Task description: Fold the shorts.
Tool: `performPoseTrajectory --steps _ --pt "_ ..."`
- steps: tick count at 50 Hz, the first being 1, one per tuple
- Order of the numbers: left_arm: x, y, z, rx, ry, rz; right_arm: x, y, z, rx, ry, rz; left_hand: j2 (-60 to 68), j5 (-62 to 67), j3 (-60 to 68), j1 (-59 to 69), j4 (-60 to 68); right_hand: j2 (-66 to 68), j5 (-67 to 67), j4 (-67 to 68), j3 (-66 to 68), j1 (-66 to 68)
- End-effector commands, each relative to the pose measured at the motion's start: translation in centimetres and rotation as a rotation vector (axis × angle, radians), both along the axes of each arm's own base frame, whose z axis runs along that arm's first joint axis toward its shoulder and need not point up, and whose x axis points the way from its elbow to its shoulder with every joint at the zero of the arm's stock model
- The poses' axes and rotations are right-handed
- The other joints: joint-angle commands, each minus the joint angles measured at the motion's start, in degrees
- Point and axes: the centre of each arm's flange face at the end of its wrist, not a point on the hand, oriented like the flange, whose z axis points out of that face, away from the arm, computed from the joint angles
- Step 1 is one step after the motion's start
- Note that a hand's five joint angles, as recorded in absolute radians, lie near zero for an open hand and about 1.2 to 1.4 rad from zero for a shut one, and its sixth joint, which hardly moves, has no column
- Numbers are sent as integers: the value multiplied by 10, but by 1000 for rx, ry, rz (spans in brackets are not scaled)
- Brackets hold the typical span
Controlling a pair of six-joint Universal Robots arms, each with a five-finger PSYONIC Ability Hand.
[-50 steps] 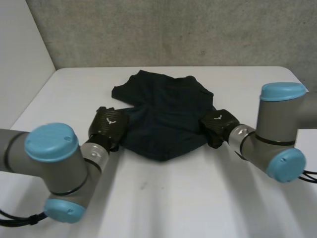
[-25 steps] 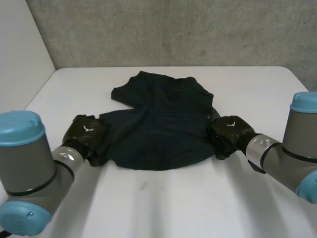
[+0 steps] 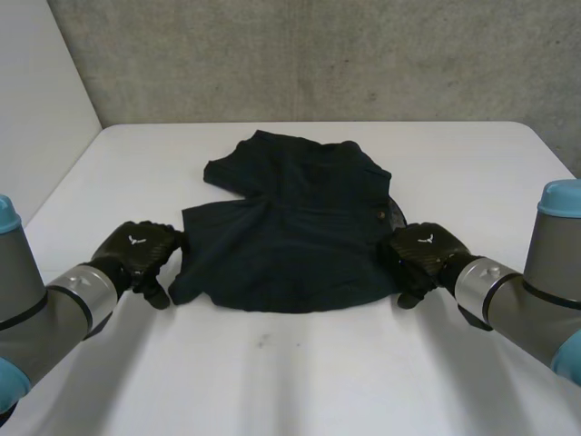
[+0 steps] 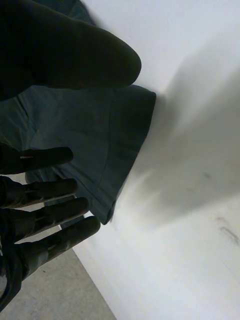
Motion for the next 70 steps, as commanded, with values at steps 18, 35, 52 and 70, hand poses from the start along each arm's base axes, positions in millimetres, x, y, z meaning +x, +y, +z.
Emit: performPoseTrajectory --steps 18,35,52,70 --pt "-34 -4 -36 75 18 -71 2 -9 -8 18 -38 -21 125 119 124 126 121 457 463 468 467 505" --pt "-32 -9 -19 -72 -57 84 2 -7 -1 4 -22 -27 540 534 539 541 537 457 463 468 467 505" --pt "-36 25 80 -273 36 -9 -5 26 84 -8 26 15 540 534 539 541 537 383 388 393 392 431" --pt "-65 5 103 -240 162 -21 -5 27 14 152 -219 -149 540 534 539 541 537 -102 -97 -92 -93 -54"
